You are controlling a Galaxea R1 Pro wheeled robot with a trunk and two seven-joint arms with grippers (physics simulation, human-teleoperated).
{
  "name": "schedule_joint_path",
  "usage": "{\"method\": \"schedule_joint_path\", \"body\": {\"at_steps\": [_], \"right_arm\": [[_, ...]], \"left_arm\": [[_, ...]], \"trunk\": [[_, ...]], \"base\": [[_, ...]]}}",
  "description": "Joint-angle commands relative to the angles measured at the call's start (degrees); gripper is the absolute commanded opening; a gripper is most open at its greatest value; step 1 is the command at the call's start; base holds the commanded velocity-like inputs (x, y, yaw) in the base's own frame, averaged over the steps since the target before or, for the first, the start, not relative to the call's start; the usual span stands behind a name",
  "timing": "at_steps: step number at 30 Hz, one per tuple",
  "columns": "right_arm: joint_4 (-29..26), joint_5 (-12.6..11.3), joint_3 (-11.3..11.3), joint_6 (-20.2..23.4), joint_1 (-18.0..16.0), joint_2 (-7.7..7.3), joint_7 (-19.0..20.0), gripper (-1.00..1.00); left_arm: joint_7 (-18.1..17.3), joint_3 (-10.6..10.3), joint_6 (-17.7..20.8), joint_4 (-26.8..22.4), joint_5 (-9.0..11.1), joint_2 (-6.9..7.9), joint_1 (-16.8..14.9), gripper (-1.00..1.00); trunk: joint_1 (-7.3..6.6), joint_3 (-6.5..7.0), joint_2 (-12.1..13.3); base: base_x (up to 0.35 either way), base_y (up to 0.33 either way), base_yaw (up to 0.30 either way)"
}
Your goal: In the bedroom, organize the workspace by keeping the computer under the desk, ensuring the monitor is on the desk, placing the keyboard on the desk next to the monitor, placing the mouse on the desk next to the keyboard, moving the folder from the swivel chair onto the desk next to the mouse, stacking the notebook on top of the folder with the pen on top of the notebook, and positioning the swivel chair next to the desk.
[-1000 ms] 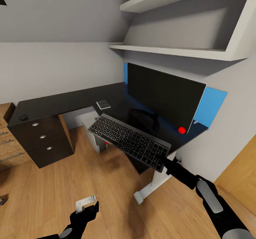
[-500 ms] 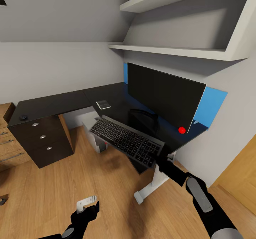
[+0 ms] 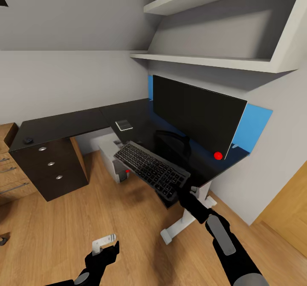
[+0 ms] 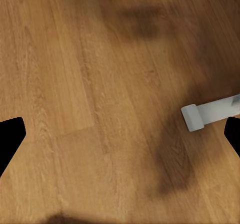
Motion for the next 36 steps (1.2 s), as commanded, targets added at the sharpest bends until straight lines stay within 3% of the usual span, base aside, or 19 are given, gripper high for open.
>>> {"method": "schedule_joint_path", "body": {"at_steps": [1,2,4,7,11,13,16,22,25,36], "right_arm": [[1.23,-4.91,-0.89,-4.18,-0.03,0.35,-3.62,-1.00],[1.30,-5.23,-0.91,-5.09,-0.03,0.38,-4.11,-1.00],[1.87,-6.26,-0.73,-13.45,-0.03,0.44,-6.94,-1.00],[2.04,-6.53,-0.58,-15.72,-0.03,0.46,-7.56,-1.00],[2.10,-6.94,-0.45,-16.36,-0.03,0.94,-7.57,-1.00],[2.10,-8.14,-0.58,-16.61,-0.03,2.73,-7.30,-1.00],[2.11,-8.65,-0.62,-16.58,-0.03,3.28,-7.24,-1.00],[2.11,-9.06,-0.63,-16.50,-0.03,3.46,-7.28,-1.00],[2.11,-9.06,-0.58,-16.36,-0.03,3.40,-7.36,-1.00],[2.11,-8.96,-0.40,-16.38,-0.03,3.41,-7.70,-1.00]], "left_arm": [[0.13,-0.21,-0.26,-0.08,0.29,0.02,-0.11,1.00],[0.13,-0.21,-0.26,-0.08,0.30,0.02,-0.11,1.00],[0.13,-0.27,-0.26,-0.08,0.27,-0.01,-0.11,1.00],[0.13,-0.28,-0.26,-0.08,0.31,0.00,-0.11,1.00],[0.13,-0.28,-0.26,-0.08,0.27,0.02,-0.11,1.00],[0.13,-0.28,-0.26,-0.08,0.27,0.00,-0.11,1.00],[0.13,-0.28,-0.26,-0.08,0.25,0.00,-0.11,1.00],[0.08,-0.32,-0.26,-0.10,0.19,0.00,-0.11,1.00],[0.04,-1.98,-0.26,-0.17,0.15,-0.03,-0.11,1.00],[-0.10,-2.04,-0.34,-0.08,0.06,-0.04,-0.11,1.00]], "trunk": [[0.00,-0.05,-0.04],[0.00,-0.05,-0.04],[0.00,-0.05,-0.04],[0.00,-0.05,-0.04],[0.00,-0.05,-0.04],[0.00,-0.05,-0.04],[0.00,-0.05,-0.04],[0.00,-0.05,-0.04],[0.00,-0.05,-0.04],[0.00,-0.05,-0.04]], "base": [[0.000,0.000,0.000],[0.000,0.000,0.000],[0.000,0.000,0.000],[0.000,0.000,0.000],[0.000,0.000,0.000],[0.000,0.000,0.000],[0.000,0.000,0.000],[0.000,0.000,0.000],[0.000,0.000,0.000],[0.112,0.037,0.000]]}}
